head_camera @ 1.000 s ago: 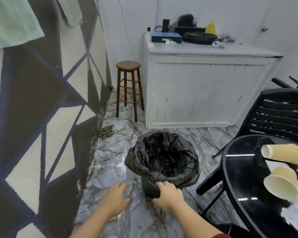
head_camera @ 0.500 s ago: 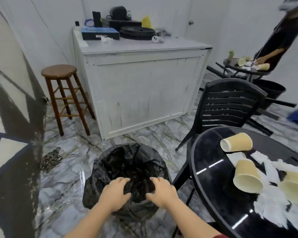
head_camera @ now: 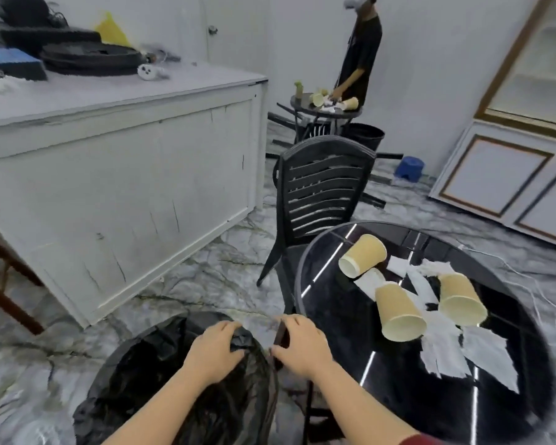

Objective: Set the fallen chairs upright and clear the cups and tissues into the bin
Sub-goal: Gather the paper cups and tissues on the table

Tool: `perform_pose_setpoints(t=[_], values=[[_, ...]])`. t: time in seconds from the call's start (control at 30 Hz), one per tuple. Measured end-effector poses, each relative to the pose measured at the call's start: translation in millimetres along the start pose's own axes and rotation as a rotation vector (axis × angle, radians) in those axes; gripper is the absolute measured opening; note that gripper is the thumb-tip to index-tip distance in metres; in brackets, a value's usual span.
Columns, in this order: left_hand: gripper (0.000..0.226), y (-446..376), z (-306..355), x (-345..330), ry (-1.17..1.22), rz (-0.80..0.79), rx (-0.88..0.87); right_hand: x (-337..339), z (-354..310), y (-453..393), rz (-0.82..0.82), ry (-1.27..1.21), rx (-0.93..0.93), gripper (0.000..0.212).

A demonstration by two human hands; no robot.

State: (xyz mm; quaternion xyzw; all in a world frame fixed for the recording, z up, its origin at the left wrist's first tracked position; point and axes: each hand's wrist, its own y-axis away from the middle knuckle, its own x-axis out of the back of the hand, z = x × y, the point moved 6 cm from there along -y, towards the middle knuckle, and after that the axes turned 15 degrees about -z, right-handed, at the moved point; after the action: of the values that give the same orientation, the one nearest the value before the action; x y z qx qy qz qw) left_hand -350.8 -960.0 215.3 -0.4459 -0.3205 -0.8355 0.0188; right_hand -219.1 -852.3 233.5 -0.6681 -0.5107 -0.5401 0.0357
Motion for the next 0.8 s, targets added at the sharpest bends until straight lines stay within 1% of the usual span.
perform_pose_setpoints(t=[0.17, 0.33, 0.57, 0.73, 0.8], values=[[0.058, -45.8, 64.9, 12.2, -0.014, -0.044, -0.171, 48.8, 54.5, 12.7, 0.162, -0.059, -0.095, 0.067], [0.059, -88.8, 141.5, 26.1, -0.034, 0.000, -0.327, 96.6, 116.8, 25.4, 0.286, -0.123, -0.188, 0.067], [0.059, -136.1, 234.6, 31.7, -0.091, 0.073, -0.409, 139.2, 187.2, 36.8, 0.357, -0.134, -0.261, 0.066], [0.057, -152.9, 273.1, 37.8, -0.064, 0.194, -0.456, 147.4, 215.4, 34.1, 0.349, -0.182, -0.244, 0.069], [0.057, -157.4, 282.2, 39.0, -0.088, 0.229, -0.471, 147.9, 219.9, 30.6, 0.341, -0.215, -0.234, 0.069]])
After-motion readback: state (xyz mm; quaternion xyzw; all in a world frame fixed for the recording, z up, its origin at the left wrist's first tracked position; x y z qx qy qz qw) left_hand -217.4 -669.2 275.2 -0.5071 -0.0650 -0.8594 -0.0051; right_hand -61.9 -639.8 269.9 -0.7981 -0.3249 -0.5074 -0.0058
